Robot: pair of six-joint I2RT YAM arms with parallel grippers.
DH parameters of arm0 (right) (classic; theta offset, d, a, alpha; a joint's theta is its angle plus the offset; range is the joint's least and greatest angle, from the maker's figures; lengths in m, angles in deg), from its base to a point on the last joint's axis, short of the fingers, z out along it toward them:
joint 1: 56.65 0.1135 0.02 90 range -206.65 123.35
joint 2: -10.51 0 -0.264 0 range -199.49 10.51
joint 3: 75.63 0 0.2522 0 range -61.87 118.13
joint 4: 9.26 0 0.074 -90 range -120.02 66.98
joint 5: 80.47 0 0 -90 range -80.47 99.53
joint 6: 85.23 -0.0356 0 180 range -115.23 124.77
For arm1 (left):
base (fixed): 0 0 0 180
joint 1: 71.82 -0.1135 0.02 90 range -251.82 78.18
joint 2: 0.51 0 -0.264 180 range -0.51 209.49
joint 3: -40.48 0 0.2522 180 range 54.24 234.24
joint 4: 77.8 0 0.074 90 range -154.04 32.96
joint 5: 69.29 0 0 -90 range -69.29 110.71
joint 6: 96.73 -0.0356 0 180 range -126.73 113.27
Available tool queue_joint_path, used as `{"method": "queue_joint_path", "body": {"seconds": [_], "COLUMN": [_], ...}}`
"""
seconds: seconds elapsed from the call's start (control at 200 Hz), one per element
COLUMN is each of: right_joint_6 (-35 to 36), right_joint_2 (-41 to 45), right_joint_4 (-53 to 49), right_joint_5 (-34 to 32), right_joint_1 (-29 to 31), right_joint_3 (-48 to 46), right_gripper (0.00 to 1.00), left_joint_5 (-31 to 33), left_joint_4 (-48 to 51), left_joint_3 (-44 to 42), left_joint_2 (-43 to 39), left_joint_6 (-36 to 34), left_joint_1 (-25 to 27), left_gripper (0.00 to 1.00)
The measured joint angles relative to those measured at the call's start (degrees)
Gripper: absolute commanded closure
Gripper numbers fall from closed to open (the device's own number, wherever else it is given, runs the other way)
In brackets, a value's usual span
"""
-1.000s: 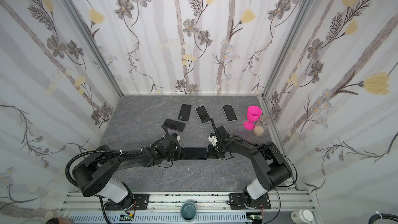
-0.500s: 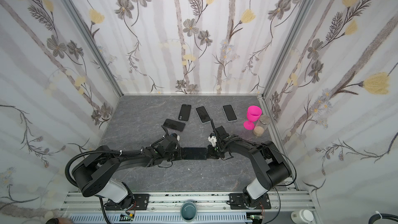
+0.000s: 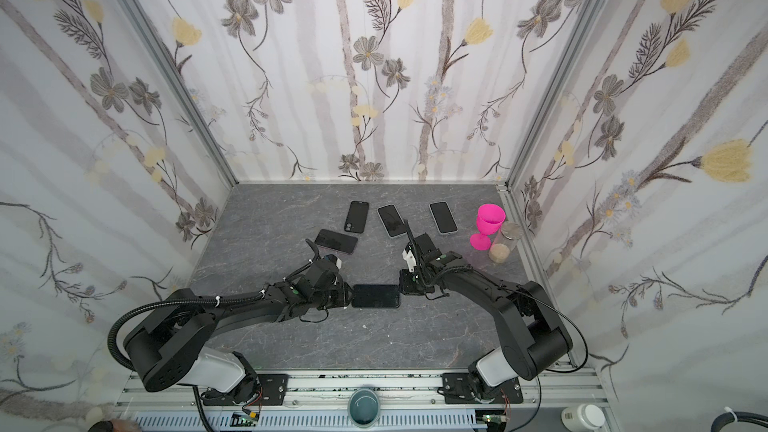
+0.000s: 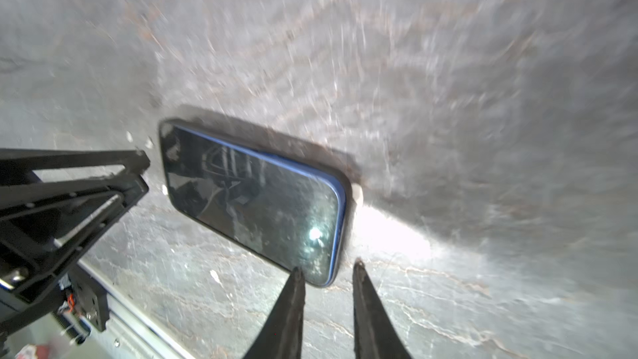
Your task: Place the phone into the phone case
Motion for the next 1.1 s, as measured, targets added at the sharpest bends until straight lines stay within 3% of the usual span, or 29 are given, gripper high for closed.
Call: {"method": "queue_joint_path", "body": {"seconds": [0.305, 1.099], "right_joint_6": [0.9, 2.4], "right_joint_2": [-3.1, -11.3], "right_joint_4": [-0.7, -0.3], "right_joint_5": [-2.1, 0.0], "right_joint_1": [0.0, 0.9], "right_joint_3": [2.8, 5.3], "right_gripper": [0.85, 0.87], "left_joint_5": [-0.4, -3.4], "left_joint_4": [1.3, 1.3], "left_joint_3": [2.1, 3.1], "left_joint_2": [1.4, 5.2], "left_joint_6": [-2.0, -2.4], "left_joint_1": [-0.9, -1.0], "left_gripper": [0.64, 0.65]}}
